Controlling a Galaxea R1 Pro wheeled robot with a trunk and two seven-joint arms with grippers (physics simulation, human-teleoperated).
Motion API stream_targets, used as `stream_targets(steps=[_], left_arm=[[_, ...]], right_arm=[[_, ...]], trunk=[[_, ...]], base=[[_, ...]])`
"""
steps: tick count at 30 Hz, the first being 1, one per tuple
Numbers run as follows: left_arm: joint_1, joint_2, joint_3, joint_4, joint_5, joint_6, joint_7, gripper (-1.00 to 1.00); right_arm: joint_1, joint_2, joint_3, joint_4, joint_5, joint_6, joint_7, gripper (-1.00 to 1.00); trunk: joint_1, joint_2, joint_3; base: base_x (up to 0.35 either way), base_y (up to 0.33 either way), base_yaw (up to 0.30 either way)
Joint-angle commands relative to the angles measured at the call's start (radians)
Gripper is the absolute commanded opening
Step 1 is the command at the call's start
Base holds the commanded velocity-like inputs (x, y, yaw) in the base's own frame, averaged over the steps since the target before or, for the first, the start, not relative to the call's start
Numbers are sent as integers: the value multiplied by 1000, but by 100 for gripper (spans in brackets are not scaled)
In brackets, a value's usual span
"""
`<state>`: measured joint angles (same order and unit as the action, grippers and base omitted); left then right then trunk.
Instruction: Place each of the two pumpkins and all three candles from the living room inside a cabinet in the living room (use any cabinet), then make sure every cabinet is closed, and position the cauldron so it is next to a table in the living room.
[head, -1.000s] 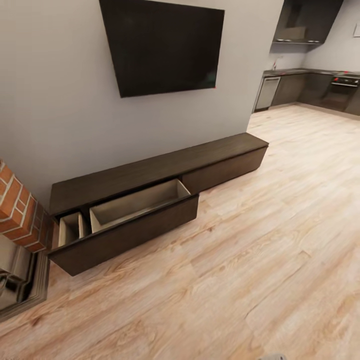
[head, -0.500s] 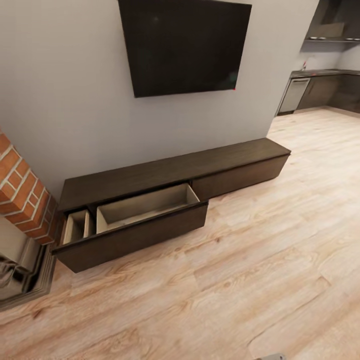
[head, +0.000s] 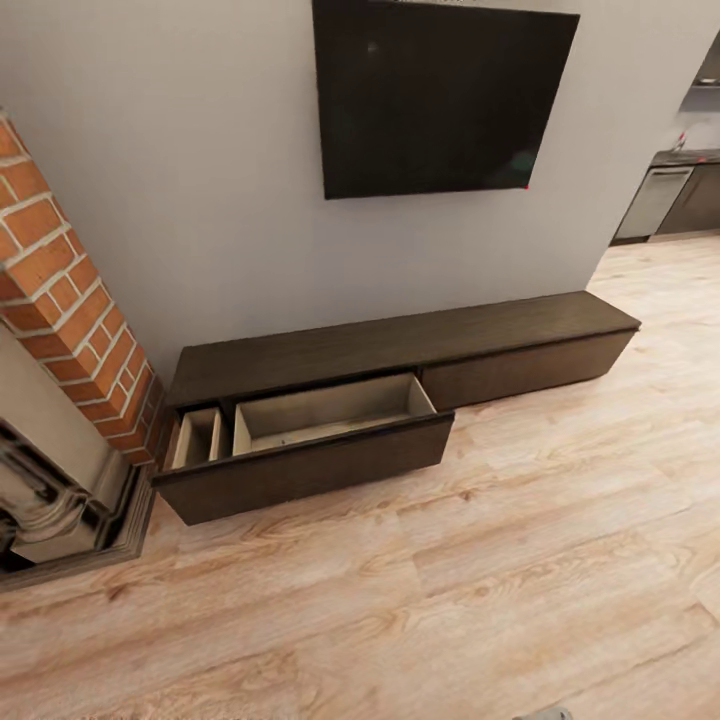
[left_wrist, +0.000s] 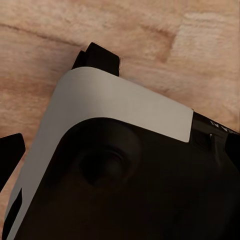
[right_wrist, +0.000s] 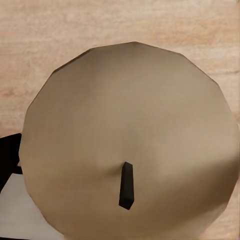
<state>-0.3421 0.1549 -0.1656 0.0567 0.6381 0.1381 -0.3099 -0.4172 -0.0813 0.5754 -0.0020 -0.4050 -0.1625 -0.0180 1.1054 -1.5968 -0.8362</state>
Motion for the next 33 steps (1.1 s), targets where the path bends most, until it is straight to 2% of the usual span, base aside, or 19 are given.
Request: stream_targets(steps=[1,6,12,17,33], left_arm=[[0,0,0,0,0,0,0,100],[0,0,0,0,-1,0,0,100],[0,1,0,0,-1,0,0,100],[0,3,0,0,0,0,0,100],[0,3,0,0,0,0,0,100]], right_arm=[[0,0,0,0,-2,0,0,-100],[0,0,0,0,-2,0,0,-100],[0,0,0,0,-2,0,0,-100],[0,0,0,0,-1,0,0,-100],[5,0,0,0,0,0,0,-100]], trunk=[[0,0,1],[0,0,5],[0,0,10],[0,0,15],[0,0,28]], base=[[0,0,269],[27,-34,265],[196,-193,264],[284,-155,263],[329,-18,263]])
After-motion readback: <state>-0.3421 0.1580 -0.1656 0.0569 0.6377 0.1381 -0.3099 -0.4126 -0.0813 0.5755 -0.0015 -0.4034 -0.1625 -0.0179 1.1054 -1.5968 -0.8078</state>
